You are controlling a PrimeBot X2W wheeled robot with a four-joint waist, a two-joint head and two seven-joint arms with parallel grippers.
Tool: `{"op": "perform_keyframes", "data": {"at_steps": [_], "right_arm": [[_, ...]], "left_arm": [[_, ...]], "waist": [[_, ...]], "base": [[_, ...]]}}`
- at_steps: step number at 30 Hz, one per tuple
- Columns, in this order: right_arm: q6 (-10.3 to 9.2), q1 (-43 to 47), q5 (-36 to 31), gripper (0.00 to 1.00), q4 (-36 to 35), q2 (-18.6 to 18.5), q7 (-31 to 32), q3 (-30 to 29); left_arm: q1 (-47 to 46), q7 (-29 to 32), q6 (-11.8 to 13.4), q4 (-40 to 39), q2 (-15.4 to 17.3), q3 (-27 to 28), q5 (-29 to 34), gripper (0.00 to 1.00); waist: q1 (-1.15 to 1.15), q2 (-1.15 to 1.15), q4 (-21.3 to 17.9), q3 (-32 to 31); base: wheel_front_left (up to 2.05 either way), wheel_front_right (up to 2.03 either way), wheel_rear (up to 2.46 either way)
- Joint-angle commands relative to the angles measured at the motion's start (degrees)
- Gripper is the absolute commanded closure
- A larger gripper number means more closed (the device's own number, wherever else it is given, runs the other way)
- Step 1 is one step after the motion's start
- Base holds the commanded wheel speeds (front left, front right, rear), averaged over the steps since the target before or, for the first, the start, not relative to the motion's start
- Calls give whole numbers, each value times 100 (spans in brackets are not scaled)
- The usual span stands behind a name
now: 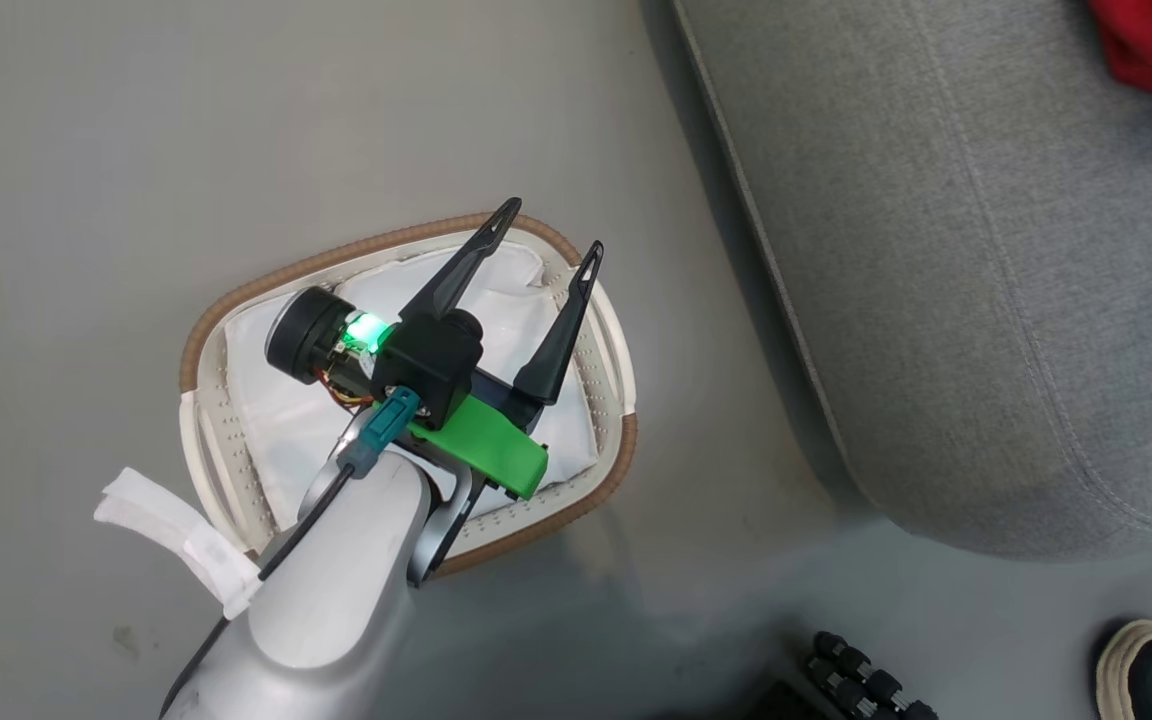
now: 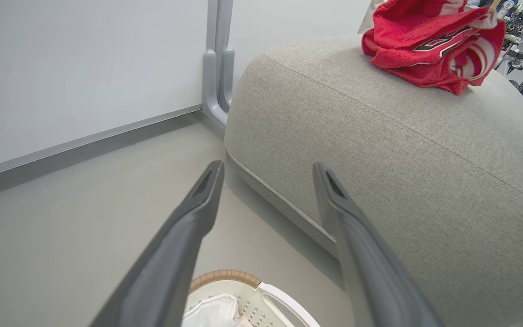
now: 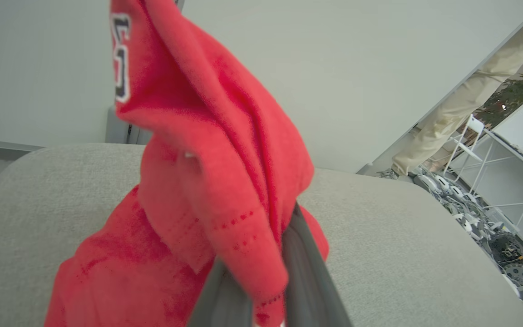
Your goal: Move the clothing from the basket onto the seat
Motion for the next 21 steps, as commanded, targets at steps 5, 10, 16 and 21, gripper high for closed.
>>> {"op": "perform_keyframes", "data": {"at_steps": [5,10,16,21], "right_arm": [[-8,796,47,78,255,259,-11,-206],[-8,1442,111,0,28,502,-11,-520],[-7,2254,84,0,-483,719,-11,-974],[-8,2886,99,0,-914,1017,-11,-1079]], "left_arm": [[111,-5,-14,28,-45,119,38,0],[265,-5,-14,63,-65,310,50,0],[615,-5,-14,119,-105,639,52,0],[1012,-5,-11,111,-162,1081,106,0]], "waist": [[-1,0,175,-24],[-1,0,159,-298],[-1,0,180,-807],[-1,0,297,-1269]], "base": [[0,0,0],[0,0,0],[0,0,0],[0,0,0]]}}
